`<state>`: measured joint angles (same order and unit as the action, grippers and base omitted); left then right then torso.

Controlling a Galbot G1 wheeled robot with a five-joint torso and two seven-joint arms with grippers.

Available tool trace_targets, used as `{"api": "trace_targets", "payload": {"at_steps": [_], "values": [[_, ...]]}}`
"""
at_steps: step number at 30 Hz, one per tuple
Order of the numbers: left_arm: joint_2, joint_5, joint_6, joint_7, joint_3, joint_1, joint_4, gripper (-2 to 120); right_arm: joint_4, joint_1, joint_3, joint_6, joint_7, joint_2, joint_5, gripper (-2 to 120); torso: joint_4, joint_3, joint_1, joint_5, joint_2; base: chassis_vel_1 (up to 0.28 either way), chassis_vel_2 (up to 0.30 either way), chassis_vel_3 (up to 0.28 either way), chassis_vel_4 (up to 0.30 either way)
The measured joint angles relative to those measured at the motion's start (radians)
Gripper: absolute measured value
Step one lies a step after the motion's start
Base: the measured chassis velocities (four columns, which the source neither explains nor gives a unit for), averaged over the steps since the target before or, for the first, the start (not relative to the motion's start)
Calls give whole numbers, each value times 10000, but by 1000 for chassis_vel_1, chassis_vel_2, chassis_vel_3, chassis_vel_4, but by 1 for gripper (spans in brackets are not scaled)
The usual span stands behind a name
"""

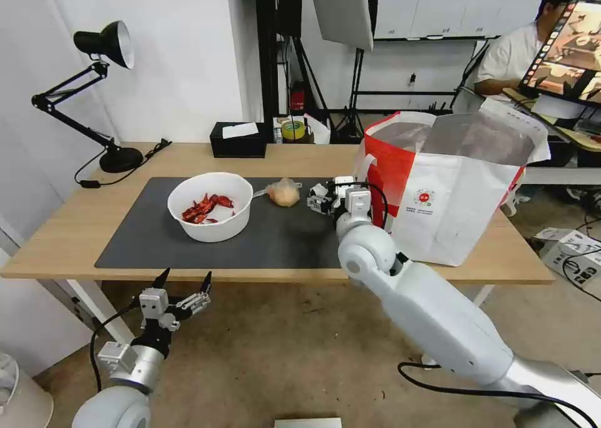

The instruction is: Pick up the trash from the table and place it into the takeout bag.

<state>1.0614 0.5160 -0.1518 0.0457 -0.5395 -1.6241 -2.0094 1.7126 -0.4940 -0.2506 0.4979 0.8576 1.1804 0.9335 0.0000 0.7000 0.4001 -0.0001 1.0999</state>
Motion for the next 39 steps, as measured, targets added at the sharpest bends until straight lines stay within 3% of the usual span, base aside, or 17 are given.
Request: {"api": "trace_targets", "payload": {"at_steps": [13,39], "values": [[-7,20,-16,-14,-45,-118,-36,100,-1390,481,35,1,86,402,65,100,0,0,-1,0,0,0,0,0,0],[108,7,-36,-39,-67,-299,-108,100,-2670,1493,-270,544,-206,790,695,100,0,0,-1,0,1,0,0,0,0]]}}
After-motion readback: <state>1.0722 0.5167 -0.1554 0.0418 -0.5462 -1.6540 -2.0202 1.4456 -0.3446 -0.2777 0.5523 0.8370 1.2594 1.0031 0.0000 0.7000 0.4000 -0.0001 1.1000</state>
